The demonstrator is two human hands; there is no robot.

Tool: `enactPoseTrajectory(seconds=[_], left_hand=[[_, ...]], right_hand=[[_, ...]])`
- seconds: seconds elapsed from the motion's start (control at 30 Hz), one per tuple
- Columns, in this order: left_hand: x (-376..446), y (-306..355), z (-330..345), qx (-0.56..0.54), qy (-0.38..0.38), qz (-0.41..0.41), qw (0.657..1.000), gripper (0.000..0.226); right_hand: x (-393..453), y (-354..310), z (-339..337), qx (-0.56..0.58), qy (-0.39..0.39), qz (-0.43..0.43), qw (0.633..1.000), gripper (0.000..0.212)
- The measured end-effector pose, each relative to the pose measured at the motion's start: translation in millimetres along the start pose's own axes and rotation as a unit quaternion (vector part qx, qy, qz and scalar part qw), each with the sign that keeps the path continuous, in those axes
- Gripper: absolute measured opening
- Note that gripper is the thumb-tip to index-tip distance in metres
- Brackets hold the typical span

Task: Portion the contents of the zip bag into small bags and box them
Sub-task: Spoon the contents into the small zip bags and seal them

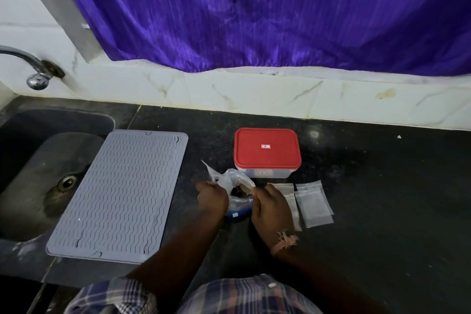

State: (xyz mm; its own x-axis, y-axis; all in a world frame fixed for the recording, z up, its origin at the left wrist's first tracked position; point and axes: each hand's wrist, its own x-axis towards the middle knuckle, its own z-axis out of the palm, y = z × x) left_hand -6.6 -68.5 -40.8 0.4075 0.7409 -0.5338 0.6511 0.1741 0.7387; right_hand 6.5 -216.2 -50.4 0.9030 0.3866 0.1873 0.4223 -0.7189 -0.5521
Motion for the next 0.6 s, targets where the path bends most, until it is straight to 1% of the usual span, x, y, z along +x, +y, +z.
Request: enactPoseTrajectory(seconds=[0.07, 0.13, 0.17, 0.2, 0.23, 0.27, 0.3, 0.33, 0.37, 0.4, 0.43, 0.47, 0.5, 0.53, 0.57, 0.6], left_hand=[[-3, 1, 3, -0.013, -0.009, -0.017, 1.000, 0.035], [-5, 2, 6, 0.016, -0.033, -0.010, 0.999, 0.037], [-11, -1, 3, 0.161, -0.032, 0.047, 0.985, 0.039], [-12, -3, 4, 0.338, -0.042, 0.126, 0.932, 0.042], [-18, 0, 1, 0.424, -0.048, 0.155, 0.891, 0.044], [-18, 4, 0, 0.449, -0.036, 0.155, 0.879, 0.044], [-12, 2, 0, 0.447, -0.051, 0.170, 0.877, 0.043], [-13, 2, 1, 0.438, -0.045, 0.169, 0.882, 0.042], [-13, 0, 1, 0.402, -0.054, 0.172, 0.898, 0.042], [-13, 1, 3, 0.340, -0.043, 0.162, 0.926, 0.042], [-12, 0, 8, 0.218, -0.039, 0.106, 0.969, 0.042], [-5, 2, 10, 0.078, -0.043, 0.018, 0.996, 0.042], [-3, 2, 9, 0.047, -0.042, 0.000, 0.998, 0.041], [-6, 6, 7, 0.062, -0.039, -0.014, 0.997, 0.040], [-1, 5, 7, 0.135, -0.056, 0.007, 0.989, 0.039], [-2, 5, 6, 0.090, -0.064, 0.002, 0.994, 0.038]], right_hand=[[0, -2, 5, -0.008, -0.008, 0.010, 1.000, 0.030], [0, -2, 7, -0.007, -0.010, 0.037, 0.999, 0.024], [0, -3, 8, -0.003, -0.012, 0.052, 0.999, 0.017], [-1, -3, 9, 0.001, -0.014, 0.067, 0.998, 0.013], [-1, -4, 9, 0.006, -0.015, 0.083, 0.996, 0.011], [-1, -6, 10, 0.016, -0.013, 0.104, 0.994, 0.012], [-1, -7, 12, 0.030, -0.010, 0.129, 0.991, 0.014], [-1, -7, 14, 0.048, -0.007, 0.156, 0.987, 0.014], [0, -9, 17, 0.068, -0.003, 0.180, 0.981, 0.013], [1, -10, 20, 0.086, 0.000, 0.205, 0.975, 0.013], [3, -12, 21, 0.104, 0.001, 0.228, 0.968, 0.013], [4, -13, 22, 0.120, -0.001, 0.247, 0.961, 0.014], [5, -14, 24, 0.137, -0.004, 0.263, 0.955, 0.015], [6, -15, 24, 0.156, -0.009, 0.277, 0.948, 0.016], [6, -16, 26, 0.175, -0.016, 0.296, 0.939, 0.017], [6, -16, 26, 0.195, -0.020, 0.319, 0.927, 0.017]])
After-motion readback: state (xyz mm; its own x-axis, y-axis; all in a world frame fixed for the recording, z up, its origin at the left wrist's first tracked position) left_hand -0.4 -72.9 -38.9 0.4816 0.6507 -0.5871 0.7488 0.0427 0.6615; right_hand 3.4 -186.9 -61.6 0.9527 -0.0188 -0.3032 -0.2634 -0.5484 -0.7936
